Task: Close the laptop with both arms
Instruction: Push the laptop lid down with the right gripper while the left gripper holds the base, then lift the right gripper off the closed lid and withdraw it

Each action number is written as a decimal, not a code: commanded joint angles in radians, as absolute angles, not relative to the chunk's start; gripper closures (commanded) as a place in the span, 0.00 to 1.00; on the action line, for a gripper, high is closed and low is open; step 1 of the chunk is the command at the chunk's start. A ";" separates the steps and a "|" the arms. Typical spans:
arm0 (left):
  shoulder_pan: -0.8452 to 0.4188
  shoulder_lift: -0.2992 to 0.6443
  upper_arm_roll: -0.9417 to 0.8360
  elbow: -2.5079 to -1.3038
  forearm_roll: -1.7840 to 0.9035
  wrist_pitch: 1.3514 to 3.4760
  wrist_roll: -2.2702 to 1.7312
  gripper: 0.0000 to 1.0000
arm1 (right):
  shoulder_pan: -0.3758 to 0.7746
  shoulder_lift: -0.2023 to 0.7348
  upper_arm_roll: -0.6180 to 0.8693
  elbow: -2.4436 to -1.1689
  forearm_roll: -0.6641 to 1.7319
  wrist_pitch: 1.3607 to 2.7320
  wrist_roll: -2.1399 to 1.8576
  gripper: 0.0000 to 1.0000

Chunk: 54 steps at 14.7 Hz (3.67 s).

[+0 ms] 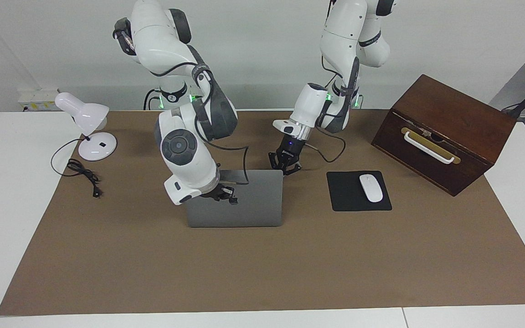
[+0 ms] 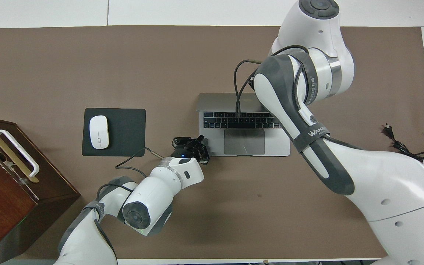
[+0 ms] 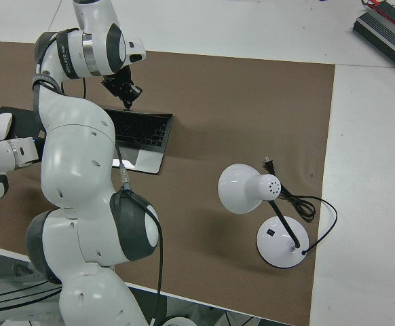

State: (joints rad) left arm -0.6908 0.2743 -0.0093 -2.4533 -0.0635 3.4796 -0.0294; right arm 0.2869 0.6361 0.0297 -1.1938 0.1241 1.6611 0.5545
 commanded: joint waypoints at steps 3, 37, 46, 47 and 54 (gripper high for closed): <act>-0.713 0.310 0.011 -2.445 -0.063 3.502 0.018 1.00 | 0.276 0.612 0.041 -1.264 0.153 1.695 0.557 1.00; -0.752 0.314 0.012 -2.549 -0.064 3.502 0.124 1.00 | 0.276 0.542 0.048 -1.470 0.150 2.020 0.588 1.00; -0.736 0.304 0.011 -2.551 -0.064 3.502 0.118 1.00 | 0.155 0.381 0.028 -1.419 -0.018 1.948 0.212 0.50; -0.732 0.295 0.011 -2.549 -0.064 3.502 0.107 1.00 | 0.146 0.355 0.026 -1.420 -0.018 1.922 0.186 0.33; -0.716 0.189 0.011 -2.559 -0.064 3.432 0.091 1.00 | 0.048 0.135 0.028 -1.600 -0.017 1.885 0.052 0.00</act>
State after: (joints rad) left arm -0.7145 0.2586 0.0022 -2.5132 -0.0637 3.4961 0.1013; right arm 0.0897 0.2287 0.0146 -1.4768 -0.0026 1.8627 0.0994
